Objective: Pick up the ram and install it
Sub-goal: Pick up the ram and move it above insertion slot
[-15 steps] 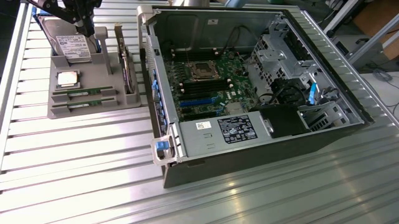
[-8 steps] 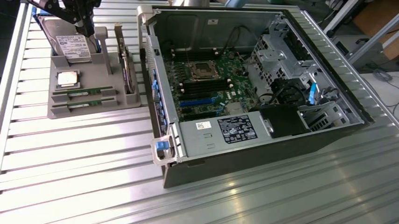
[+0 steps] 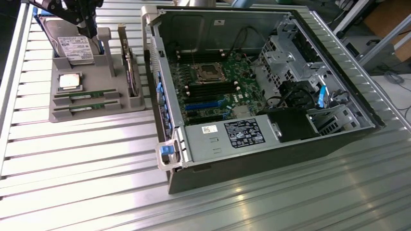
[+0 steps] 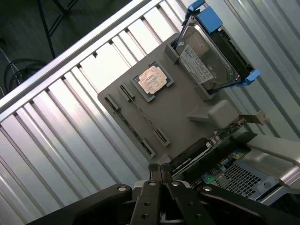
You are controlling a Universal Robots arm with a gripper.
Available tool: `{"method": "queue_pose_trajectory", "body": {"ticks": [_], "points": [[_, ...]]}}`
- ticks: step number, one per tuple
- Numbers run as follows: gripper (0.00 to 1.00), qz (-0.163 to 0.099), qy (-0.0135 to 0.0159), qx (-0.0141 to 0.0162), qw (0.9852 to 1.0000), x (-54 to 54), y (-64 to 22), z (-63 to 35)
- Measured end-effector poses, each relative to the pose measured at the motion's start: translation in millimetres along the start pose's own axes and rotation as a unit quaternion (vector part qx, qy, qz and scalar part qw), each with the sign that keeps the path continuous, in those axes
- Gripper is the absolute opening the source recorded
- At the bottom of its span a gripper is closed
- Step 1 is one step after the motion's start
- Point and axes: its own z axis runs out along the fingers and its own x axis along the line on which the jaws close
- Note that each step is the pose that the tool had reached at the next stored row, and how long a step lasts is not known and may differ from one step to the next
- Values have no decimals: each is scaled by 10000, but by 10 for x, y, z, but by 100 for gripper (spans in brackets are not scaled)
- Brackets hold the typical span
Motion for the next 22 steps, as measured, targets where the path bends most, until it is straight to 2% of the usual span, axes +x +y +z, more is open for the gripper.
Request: {"method": "queue_pose_trajectory", "body": {"ticks": [9, 22], "points": [[11, -349, 15, -8, 9994, 0, 0, 0], [11, -792, 35, -19, 9969, 0, 0, 0]]}}
